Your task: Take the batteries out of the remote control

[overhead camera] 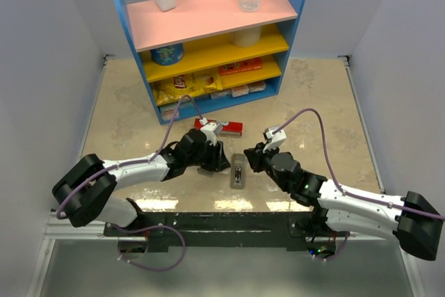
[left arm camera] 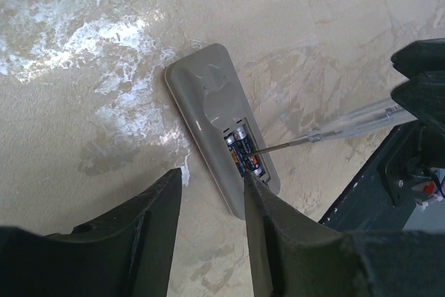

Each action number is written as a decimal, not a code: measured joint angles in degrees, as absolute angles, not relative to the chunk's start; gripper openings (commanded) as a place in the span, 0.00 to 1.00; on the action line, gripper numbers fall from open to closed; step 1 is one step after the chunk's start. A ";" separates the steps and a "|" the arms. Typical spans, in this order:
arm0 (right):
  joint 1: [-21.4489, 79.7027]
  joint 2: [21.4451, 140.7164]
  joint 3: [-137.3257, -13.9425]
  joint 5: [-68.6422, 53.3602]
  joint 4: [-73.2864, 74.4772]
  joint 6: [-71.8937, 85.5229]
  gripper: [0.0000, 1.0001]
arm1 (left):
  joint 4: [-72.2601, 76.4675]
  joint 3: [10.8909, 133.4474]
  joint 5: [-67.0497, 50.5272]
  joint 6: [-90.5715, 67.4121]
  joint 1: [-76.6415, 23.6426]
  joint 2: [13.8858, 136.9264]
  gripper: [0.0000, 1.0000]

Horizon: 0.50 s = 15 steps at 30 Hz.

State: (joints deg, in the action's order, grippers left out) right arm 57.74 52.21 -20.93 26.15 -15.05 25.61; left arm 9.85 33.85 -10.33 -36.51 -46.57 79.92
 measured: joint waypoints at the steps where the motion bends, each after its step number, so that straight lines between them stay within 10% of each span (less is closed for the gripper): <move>1: 58.70 52.64 -20.93 27.05 -15.79 25.19 0.00 | 9.96 33.85 -10.39 -36.56 -46.57 80.31 0.44; 15: 63.33 51.83 -15.81 36.95 -23.92 30.76 0.00 | 13.74 33.85 -12.67 -37.43 -46.57 88.40 0.37</move>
